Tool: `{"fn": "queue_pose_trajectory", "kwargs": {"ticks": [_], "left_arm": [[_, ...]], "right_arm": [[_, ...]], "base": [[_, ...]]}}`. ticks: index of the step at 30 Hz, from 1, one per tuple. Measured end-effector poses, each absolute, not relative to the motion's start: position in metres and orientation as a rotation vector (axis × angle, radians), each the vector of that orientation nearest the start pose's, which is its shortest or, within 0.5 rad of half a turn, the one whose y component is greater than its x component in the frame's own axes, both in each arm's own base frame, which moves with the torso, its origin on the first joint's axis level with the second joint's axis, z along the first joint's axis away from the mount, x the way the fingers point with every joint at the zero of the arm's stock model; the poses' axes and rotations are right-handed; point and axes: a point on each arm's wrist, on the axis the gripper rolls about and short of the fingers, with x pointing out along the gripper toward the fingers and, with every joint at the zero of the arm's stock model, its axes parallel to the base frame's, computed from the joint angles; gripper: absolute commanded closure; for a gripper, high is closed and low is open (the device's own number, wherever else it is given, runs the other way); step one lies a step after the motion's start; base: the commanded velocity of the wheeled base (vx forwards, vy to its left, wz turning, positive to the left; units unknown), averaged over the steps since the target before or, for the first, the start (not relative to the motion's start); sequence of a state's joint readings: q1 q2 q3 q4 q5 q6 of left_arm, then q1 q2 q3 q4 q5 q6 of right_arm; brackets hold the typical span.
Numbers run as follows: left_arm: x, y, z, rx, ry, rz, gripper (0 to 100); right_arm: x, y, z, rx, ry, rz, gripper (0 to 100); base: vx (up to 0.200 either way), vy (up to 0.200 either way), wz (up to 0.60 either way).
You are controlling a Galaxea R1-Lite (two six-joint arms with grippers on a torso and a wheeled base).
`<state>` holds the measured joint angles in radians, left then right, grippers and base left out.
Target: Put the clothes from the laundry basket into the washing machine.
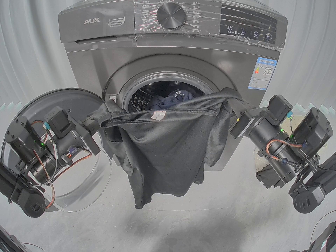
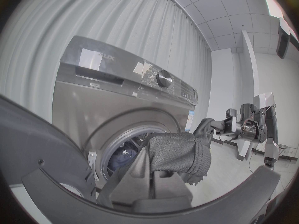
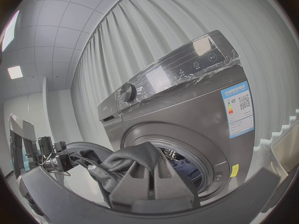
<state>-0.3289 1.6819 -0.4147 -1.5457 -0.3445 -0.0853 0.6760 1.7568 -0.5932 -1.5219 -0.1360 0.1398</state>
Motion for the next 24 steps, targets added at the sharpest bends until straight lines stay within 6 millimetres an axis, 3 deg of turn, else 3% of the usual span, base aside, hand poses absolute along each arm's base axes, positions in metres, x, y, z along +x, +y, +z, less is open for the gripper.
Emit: {"fn": "queue_pose_trajectory", "kwargs": {"ticks": [11,24], "left_arm": [[0.238,-0.089,0.218,-0.093,-0.407,-0.636,100],[0.235,-0.087,0.222,-0.093,-0.426,-0.632,100]], "right_arm": [[0.233,0.166,0.199,0.253,-0.296,0.512,100],[0.234,0.153,0.212,0.246,-0.341,0.480,100]], "base": [[0.000,0.000,0.00],[0.000,0.000,0.00]]}}
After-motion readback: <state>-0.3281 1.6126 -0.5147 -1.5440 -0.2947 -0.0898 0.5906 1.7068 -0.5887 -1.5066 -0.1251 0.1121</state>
